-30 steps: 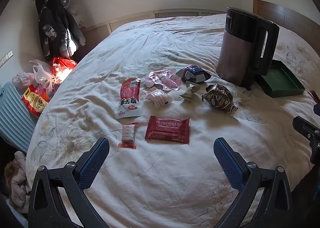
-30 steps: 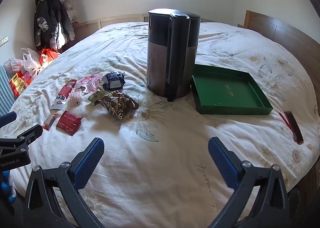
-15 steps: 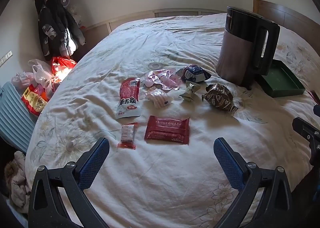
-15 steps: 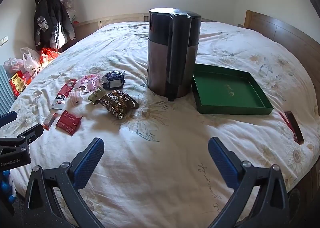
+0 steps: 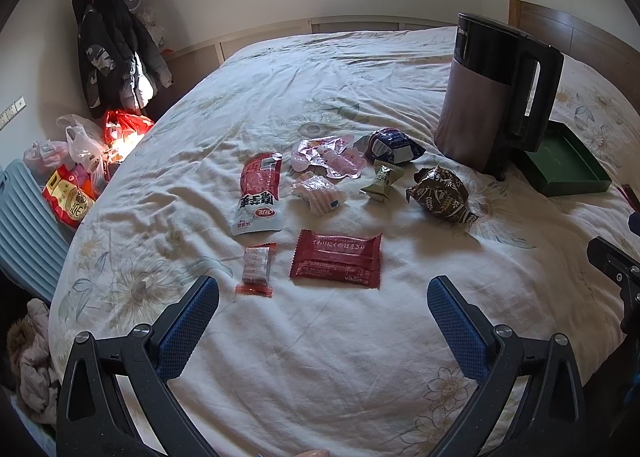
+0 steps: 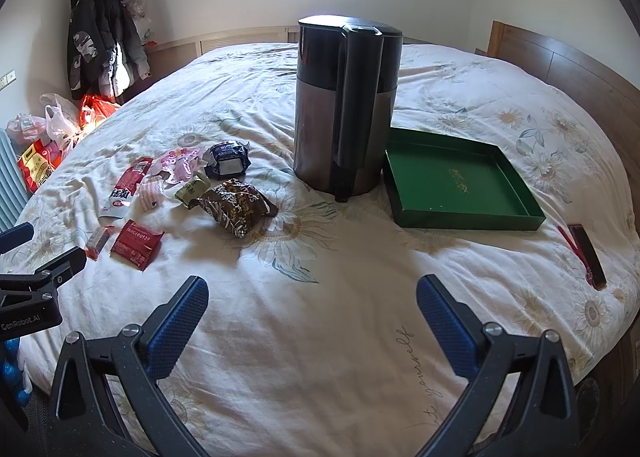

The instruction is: Organize snacks

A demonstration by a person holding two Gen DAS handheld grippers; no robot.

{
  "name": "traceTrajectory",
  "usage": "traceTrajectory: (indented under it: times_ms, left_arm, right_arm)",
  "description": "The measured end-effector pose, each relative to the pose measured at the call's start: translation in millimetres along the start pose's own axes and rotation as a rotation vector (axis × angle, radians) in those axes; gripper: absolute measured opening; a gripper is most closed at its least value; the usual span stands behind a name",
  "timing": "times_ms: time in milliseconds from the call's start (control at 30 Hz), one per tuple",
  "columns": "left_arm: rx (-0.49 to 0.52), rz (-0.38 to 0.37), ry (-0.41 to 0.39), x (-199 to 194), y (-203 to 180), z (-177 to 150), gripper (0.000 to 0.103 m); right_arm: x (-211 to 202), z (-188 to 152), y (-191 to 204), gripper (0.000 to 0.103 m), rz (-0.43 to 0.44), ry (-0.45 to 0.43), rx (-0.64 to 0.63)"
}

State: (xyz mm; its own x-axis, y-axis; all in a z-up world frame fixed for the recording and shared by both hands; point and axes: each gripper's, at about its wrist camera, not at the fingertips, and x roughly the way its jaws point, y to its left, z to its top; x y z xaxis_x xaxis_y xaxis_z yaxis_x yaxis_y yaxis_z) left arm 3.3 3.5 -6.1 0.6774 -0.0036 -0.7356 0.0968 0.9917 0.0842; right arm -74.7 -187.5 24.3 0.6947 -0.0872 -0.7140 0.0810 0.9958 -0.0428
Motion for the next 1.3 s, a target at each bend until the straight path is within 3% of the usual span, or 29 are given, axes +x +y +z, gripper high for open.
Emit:
traceTrajectory:
  times_ms: [800, 1167, 1300]
  left_arm:
    - [-0.054, 0.015, 0.028, 8, 20, -2, 0.102]
    - [-0.016, -0.022, 0.052, 17, 15, -4, 0.102]
    - [-0.043, -0.025, 0.050, 19, 28, -2, 0.102]
  right_arm:
    - [6, -3, 6, 0.103, 0.011, 0.001, -0.006]
    - [13, -3, 8, 0.103, 0.026, 0.013, -0.011]
    - [19, -2, 8, 0.103, 0.031, 0.019, -0.018]
